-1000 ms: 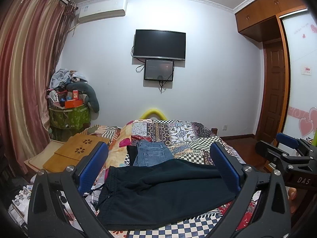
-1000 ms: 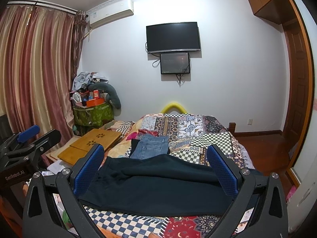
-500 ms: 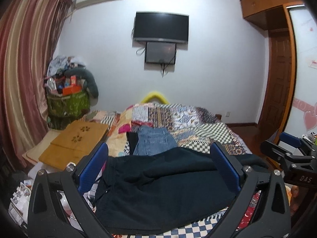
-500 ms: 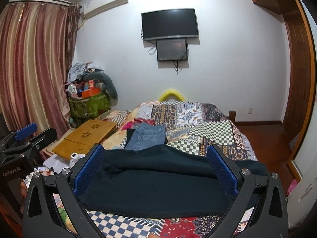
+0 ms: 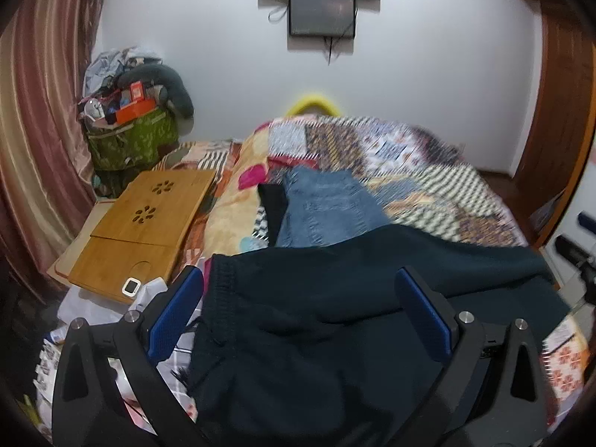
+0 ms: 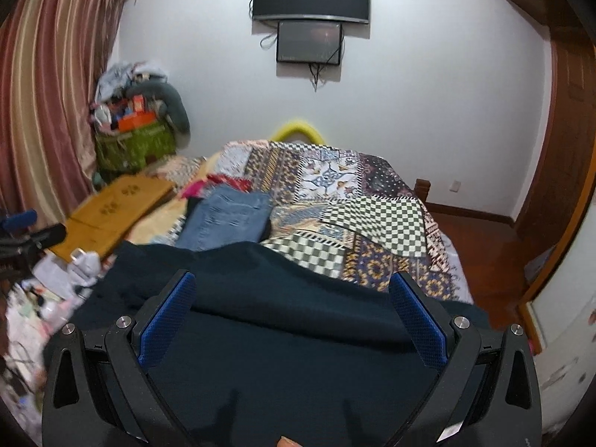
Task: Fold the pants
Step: 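Lower both tools onto the teal pants and close on the waistband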
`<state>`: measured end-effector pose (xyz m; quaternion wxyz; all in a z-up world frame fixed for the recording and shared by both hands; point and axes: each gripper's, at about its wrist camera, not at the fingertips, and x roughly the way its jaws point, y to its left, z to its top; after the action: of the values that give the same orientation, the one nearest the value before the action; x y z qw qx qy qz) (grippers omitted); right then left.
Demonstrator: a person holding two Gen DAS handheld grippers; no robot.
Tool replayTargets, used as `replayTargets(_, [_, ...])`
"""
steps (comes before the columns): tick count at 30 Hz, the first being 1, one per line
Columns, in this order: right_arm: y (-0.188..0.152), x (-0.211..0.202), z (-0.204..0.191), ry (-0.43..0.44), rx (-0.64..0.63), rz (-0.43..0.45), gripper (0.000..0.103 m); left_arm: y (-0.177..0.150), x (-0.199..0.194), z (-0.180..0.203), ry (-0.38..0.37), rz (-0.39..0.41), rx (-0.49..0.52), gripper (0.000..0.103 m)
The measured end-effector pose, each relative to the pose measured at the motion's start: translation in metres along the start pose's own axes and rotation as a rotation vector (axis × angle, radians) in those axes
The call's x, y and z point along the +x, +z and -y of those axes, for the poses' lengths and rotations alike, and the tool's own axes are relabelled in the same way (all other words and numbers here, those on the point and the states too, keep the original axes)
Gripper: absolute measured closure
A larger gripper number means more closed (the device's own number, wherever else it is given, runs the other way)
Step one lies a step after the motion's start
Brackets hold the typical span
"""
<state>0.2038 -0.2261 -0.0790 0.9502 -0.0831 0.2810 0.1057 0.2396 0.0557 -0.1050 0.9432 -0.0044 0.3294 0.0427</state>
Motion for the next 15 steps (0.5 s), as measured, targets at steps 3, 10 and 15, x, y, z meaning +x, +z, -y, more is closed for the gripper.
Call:
replayTargets(3, [0.004, 0.025, 0.006, -0.004, -0.053, -0.043, 0.000, 0.004, 0.041, -0.014, -0.021, -0.082, -0.003, 0.000])
replayTargets(10, [0.009, 0.084, 0.020, 0.056, -0.083, -0.137, 0.000, 0.010, 0.131, -0.062, -0.035, -0.249, -0.064, 0.000])
replayTargets(15, [0.006, 0.131, 0.032, 0.109, -0.049, -0.241, 0.002, 0.002, 0.177, -0.091, 0.036, -0.301, -0.017, 0.000])
